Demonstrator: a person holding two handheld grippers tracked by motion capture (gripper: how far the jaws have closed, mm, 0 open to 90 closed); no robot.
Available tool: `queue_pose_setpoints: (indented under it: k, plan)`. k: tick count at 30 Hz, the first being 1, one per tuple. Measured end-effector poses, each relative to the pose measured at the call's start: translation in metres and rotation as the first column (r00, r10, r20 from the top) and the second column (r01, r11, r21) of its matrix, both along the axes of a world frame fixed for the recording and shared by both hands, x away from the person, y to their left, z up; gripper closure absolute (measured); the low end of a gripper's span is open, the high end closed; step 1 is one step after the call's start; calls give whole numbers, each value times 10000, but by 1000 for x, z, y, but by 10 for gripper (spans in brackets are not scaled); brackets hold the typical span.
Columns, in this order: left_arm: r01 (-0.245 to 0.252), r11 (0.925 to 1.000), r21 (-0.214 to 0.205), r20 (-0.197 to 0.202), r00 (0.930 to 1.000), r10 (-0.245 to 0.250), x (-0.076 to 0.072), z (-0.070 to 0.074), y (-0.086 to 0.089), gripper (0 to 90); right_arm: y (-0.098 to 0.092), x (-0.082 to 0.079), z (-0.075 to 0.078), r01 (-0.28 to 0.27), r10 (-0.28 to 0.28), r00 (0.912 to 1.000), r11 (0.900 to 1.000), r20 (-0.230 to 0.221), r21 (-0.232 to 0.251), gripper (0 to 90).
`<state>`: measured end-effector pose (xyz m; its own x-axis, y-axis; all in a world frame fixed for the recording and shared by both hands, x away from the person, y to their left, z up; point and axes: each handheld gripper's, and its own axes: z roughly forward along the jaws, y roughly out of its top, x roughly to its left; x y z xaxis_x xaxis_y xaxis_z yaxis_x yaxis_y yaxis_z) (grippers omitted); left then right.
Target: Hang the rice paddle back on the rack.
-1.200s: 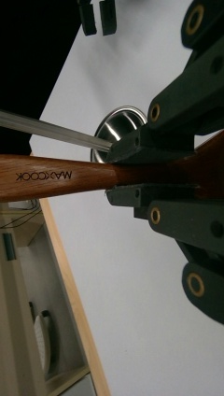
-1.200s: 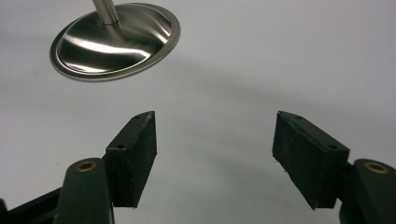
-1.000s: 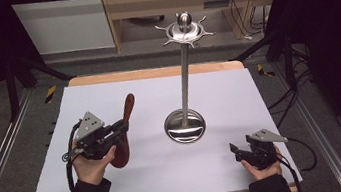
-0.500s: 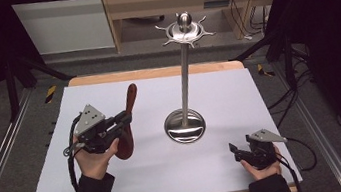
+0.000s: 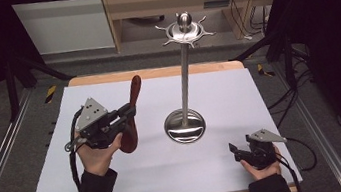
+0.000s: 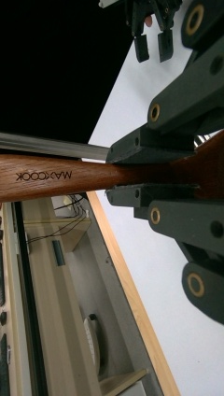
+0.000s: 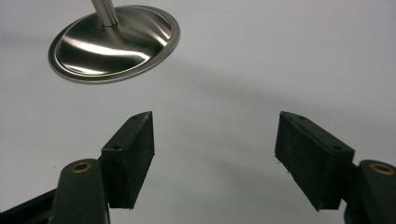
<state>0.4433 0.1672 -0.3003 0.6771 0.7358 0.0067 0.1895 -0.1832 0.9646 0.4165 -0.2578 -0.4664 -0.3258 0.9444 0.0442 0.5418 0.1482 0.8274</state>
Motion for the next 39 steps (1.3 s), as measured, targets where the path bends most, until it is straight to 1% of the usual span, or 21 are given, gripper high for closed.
queue_pose_setpoints:
  k: [1,9,11,12,13,16,17,23,25,28,32,33,34,36,37,39]
  plan:
    - [18,10000,6,36,10000,-18,0,3,-1,785,0,0,0,0,0,10000,10000,0,1,287]
    - [70,10000,-22,36,10000,-70,3,9,-3,786,0,0,0,1,0,10000,10000,-16,60,287]
    - [69,9999,-81,51,10000,-69,3,12,-3,786,0,0,0,-5,6,10000,10000,-43,91,287]
    - [100,9999,-28,355,9993,-99,5,14,-2,786,0,0,0,-8,8,10000,10000,-38,92,287]
    - [117,9999,-50,419,9991,-115,5,15,-3,786,0,0,0,-7,7,10000,10000,-43,92,287]
    - [129,9999,-81,447,9989,-125,5,18,-4,786,0,0,0,-18,18,10000,10000,-53,93,287]
    - [115,9999,-100,402,9991,-111,5,21,-6,786,0,0,0,-38,38,10000,10000,-1,29,287]
    - [161,9997,-189,309,9994,-155,4,28,-10,786,0,0,0,-43,44,10000,9999,-37,91,287]
    - [191,9996,-194,358,9992,-184,5,32,-13,786,0,0,0,-58,58,10000,10000,-15,49,287]
    - [184,9997,-152,440,9989,-177,5,34,-14,786,1,0,0,-67,67,10000,10000,-19,62,287]
    - [256,9994,-237,485,9985,-244,7,37,-17,786,1,1,-1,-67,67,10000,10000,-47,62,287]
    - [363,9986,-376,346,9988,-350,6,38,-19,786,1,1,-1,-75,75,10000,10000,-52,43,287]
    - [363,9986,-376,346,9988,-350,6,38,-19,786,1,1,-1,-75,75,10000,10000,-52,43,287]
    - [332,9989,-342,555,9980,-312,6,42,-19,786,1,0,-1,-71,72,9999,9999,-106,93,287]
    - [332,9989,-342,555,9980,-312,6,42,-19,786,1,0,-1,-71,72,9999,9999,-106,93,287]
    - [361,9985,-410,647,9973,-334,6,47,-19,786,1,0,-1,-69,69,10000,10000,-48,64,287]
